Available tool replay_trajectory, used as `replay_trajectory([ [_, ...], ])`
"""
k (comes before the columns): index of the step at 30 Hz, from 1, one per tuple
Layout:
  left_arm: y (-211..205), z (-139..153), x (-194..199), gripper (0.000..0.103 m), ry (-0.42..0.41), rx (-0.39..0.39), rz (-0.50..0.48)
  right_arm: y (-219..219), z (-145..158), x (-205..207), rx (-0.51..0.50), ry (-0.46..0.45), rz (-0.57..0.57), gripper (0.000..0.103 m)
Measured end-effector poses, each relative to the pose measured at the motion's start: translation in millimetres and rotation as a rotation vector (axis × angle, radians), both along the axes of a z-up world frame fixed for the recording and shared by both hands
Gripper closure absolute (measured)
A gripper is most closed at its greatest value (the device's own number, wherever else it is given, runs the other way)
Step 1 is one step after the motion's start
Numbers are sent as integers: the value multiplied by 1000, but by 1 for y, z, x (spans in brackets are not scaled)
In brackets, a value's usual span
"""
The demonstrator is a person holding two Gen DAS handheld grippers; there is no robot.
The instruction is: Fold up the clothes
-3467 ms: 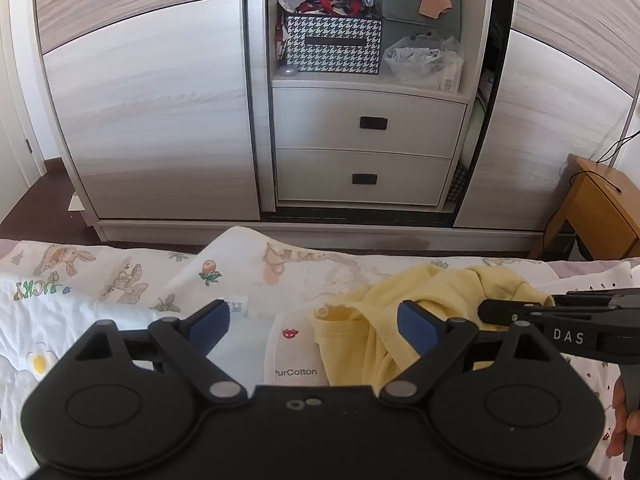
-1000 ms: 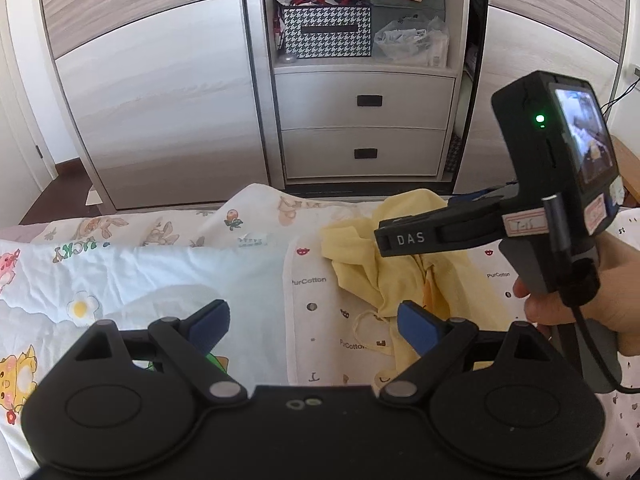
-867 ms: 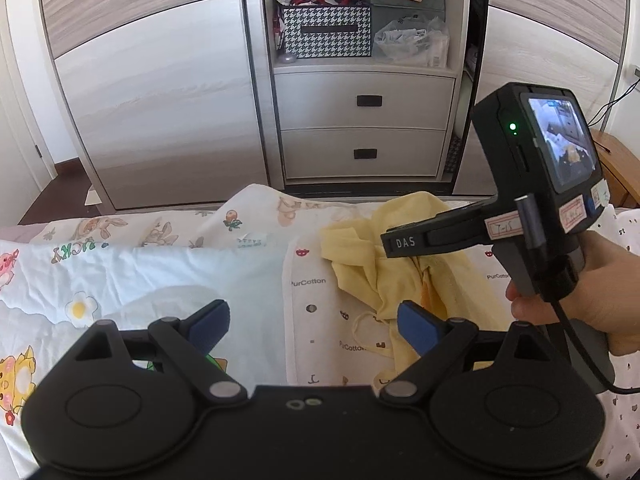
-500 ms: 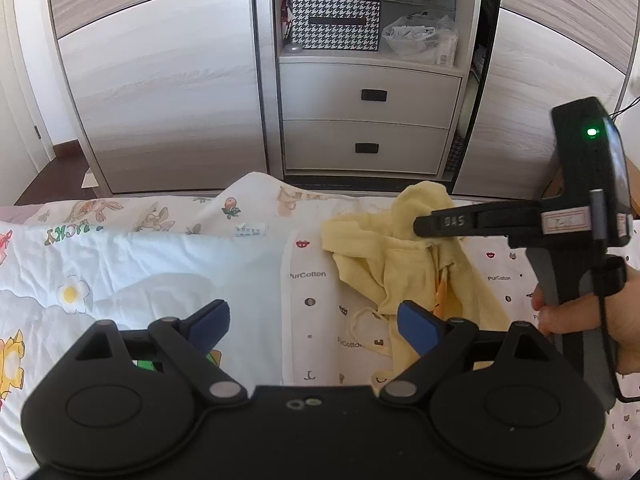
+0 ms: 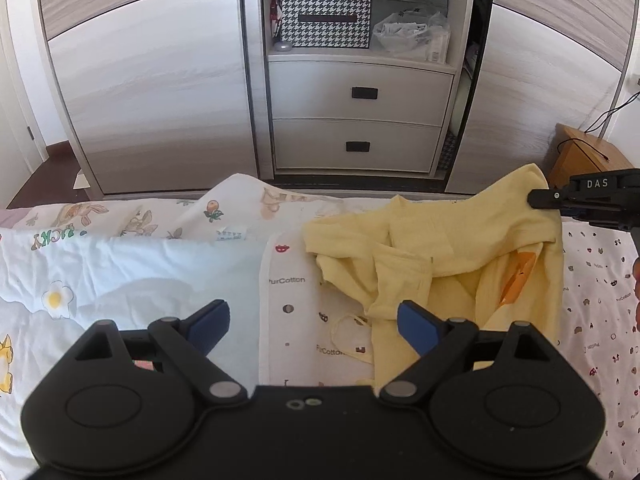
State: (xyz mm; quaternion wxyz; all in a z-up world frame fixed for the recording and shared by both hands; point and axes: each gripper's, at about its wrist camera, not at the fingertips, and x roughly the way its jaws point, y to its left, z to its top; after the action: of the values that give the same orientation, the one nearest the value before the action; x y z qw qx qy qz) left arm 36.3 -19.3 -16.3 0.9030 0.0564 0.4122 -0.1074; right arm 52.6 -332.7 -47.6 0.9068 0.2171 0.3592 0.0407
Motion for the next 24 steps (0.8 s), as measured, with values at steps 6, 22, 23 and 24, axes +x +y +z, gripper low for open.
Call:
replay_trajectory([
  [6,-17,-9,4,11,20,1,-19,-27,-28,6,-52,70,-16,87],
  [22,-69,16,58,11,-227,214,-470,-58,-2,15,-110,72,42,19],
  [23,-74,11,68,11,-204,207,-492,-57,-2,22,-125,89,69,18],
  [24,-76,7,74,11,-190,204,-500,-57,-3,29,-125,108,99,18],
])
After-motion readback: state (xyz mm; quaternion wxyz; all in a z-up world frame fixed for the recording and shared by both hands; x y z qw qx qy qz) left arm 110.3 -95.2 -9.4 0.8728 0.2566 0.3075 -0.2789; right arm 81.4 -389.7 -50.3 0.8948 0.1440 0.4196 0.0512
